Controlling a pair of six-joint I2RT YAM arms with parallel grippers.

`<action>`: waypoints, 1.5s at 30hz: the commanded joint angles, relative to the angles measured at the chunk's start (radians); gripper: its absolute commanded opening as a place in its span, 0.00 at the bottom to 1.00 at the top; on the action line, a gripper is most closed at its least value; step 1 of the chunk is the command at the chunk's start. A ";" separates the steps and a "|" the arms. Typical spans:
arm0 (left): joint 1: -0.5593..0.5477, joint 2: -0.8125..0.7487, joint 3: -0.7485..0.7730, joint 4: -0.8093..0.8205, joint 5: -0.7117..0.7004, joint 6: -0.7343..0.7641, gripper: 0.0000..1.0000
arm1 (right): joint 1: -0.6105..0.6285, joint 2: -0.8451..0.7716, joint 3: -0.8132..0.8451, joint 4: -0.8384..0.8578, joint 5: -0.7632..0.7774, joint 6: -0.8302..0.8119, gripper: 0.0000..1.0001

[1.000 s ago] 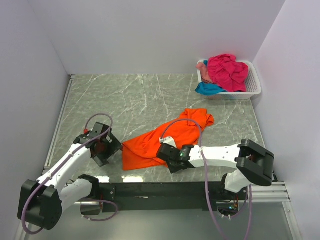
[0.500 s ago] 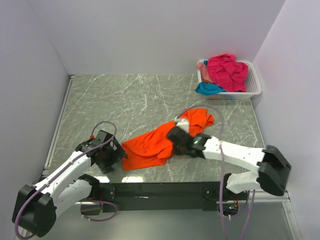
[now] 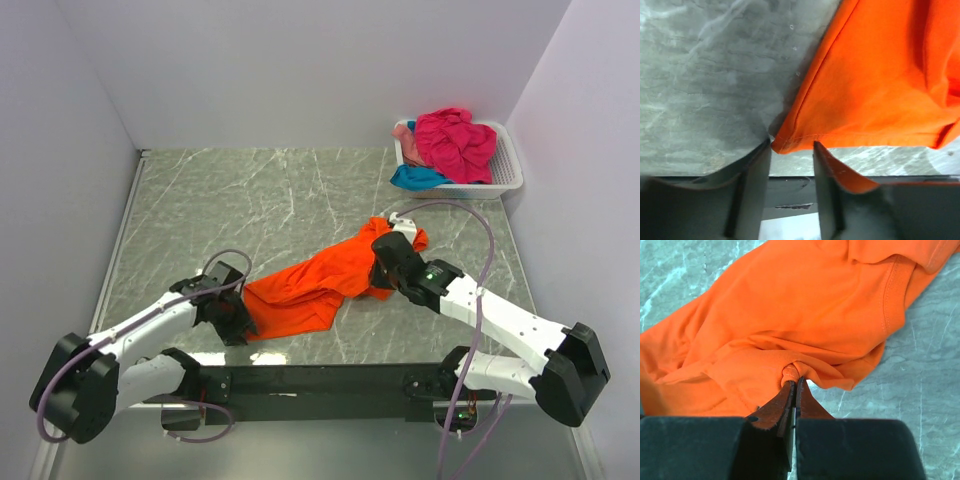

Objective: Fold and stack the t-shirts
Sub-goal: Flatten the tshirt out

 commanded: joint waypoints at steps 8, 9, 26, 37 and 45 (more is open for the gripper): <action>-0.033 0.165 0.125 -0.069 -0.263 -0.022 0.21 | -0.036 -0.046 0.009 0.057 -0.010 -0.040 0.00; -0.033 0.179 0.131 -0.074 -0.275 -0.025 0.19 | -0.040 -0.051 0.009 0.058 -0.010 -0.043 0.00; -0.033 0.047 0.582 -0.199 -0.844 -0.088 0.01 | -0.099 -0.186 0.200 0.055 0.229 -0.119 0.00; -0.033 0.113 1.146 -0.333 -1.200 0.031 0.01 | -0.226 -0.166 0.599 0.063 0.326 -0.347 0.00; -0.033 -0.132 1.186 0.026 -1.078 0.332 0.01 | -0.228 -0.180 0.904 -0.049 0.201 -0.438 0.00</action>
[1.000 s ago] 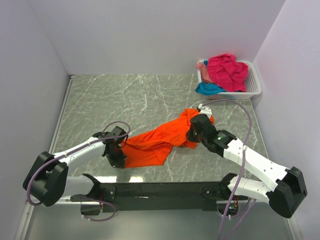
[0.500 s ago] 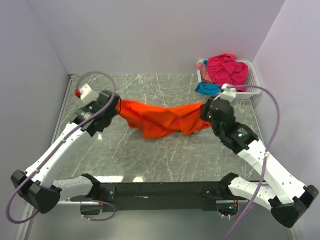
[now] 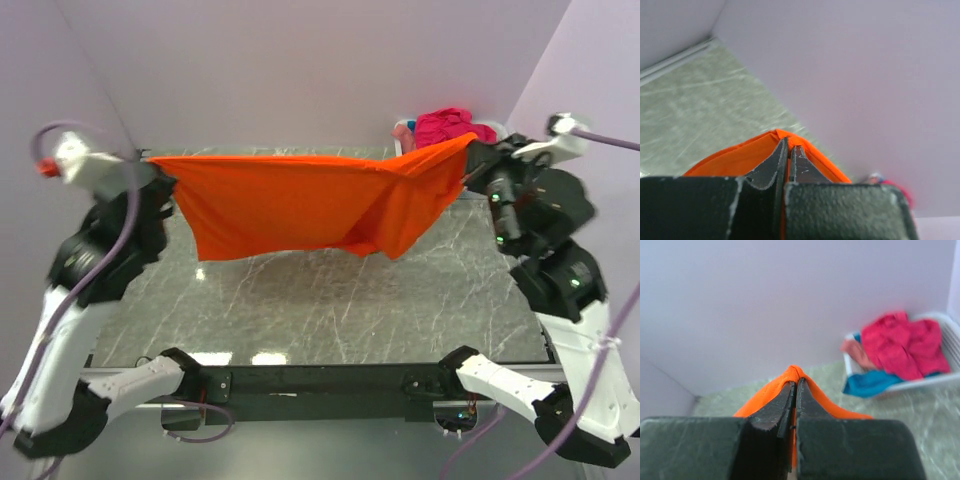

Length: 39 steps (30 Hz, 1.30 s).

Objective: Fold and stack the t-shirts
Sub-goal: Flatten the tshirt out

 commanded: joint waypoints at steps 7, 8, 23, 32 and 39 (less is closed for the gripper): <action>0.003 -0.207 0.147 0.229 0.199 0.282 0.01 | -0.006 -0.097 0.286 -0.078 -0.193 -0.090 0.00; 0.003 -0.212 0.171 0.235 0.219 0.291 0.01 | -0.006 -0.094 0.309 -0.093 -0.222 -0.090 0.00; 0.008 0.089 0.254 0.197 -0.028 0.355 0.01 | -0.009 0.153 0.404 -0.027 0.026 -0.226 0.00; 0.377 0.441 -0.127 0.458 0.353 0.335 0.00 | -0.140 0.449 0.058 0.175 -0.228 -0.185 0.00; 0.436 0.904 0.024 0.610 0.472 0.398 0.00 | -0.160 0.978 0.328 0.104 -0.344 -0.142 0.00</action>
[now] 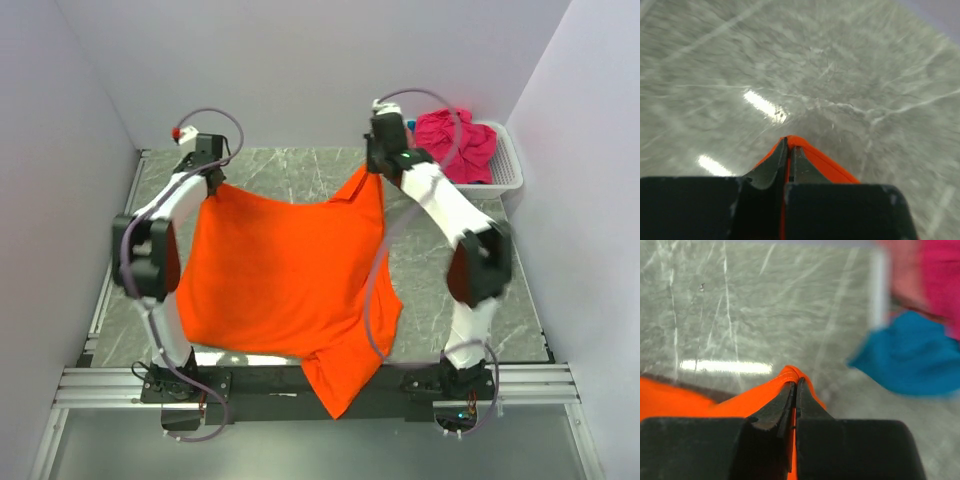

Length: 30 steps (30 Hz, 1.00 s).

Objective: Fold and stack the t-shirts
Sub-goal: Flatten the tshirt out, then fold the tshirt

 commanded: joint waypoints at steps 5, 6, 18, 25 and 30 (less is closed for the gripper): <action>0.059 0.378 0.400 -0.004 0.057 0.034 0.00 | -0.020 0.436 0.487 -0.054 -0.088 0.018 0.00; 0.062 0.391 0.405 0.004 0.066 0.036 0.00 | -0.023 0.456 0.526 -0.051 -0.085 0.020 0.00; 0.124 0.316 0.286 0.044 0.127 -0.010 0.00 | -0.030 0.353 0.334 0.001 -0.104 0.027 0.00; 0.124 0.207 0.152 0.079 0.189 0.007 0.00 | -0.029 0.198 0.151 -0.060 -0.119 0.104 0.00; 0.124 0.115 0.024 0.076 0.153 0.020 0.00 | -0.027 0.030 -0.057 -0.052 -0.154 0.147 0.00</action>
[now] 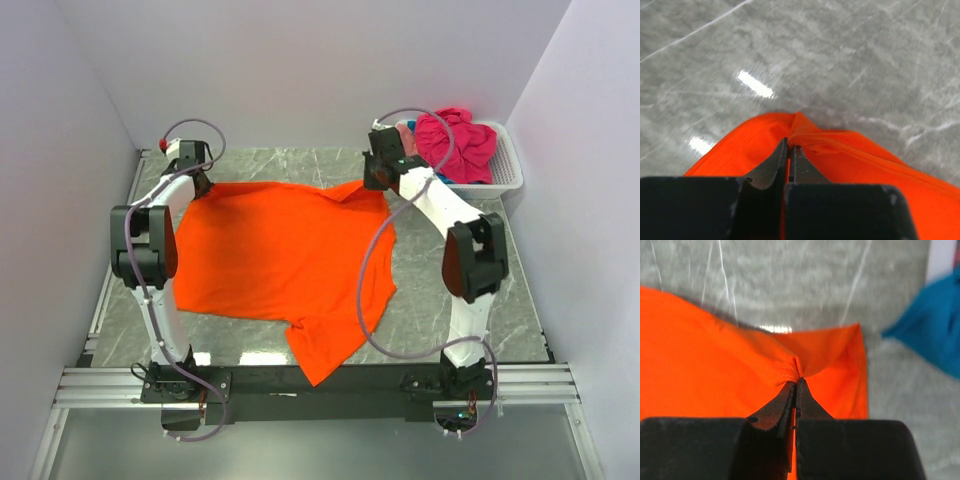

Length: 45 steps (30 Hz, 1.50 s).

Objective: Fold and stack the t-shirts
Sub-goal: Fold the tshirt

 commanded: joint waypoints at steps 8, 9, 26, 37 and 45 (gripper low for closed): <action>0.000 -0.175 -0.143 -0.011 0.029 0.179 0.00 | 0.008 -0.335 -0.314 -0.002 -0.093 0.083 0.00; 0.000 -0.178 -0.142 -0.012 0.046 0.204 0.00 | 0.007 -0.351 -0.327 -0.007 -0.092 0.086 0.00; 0.001 -0.180 -0.014 0.063 0.143 0.794 0.00 | 0.017 -0.464 -0.416 -0.067 -0.127 0.088 0.00; 0.000 -0.206 -0.120 0.090 0.117 0.752 0.00 | 0.019 -0.451 -0.413 -0.074 -0.121 0.105 0.00; 0.001 -0.210 -0.174 0.060 0.013 0.659 0.00 | 0.028 -0.506 -0.510 -0.081 -0.170 0.132 0.00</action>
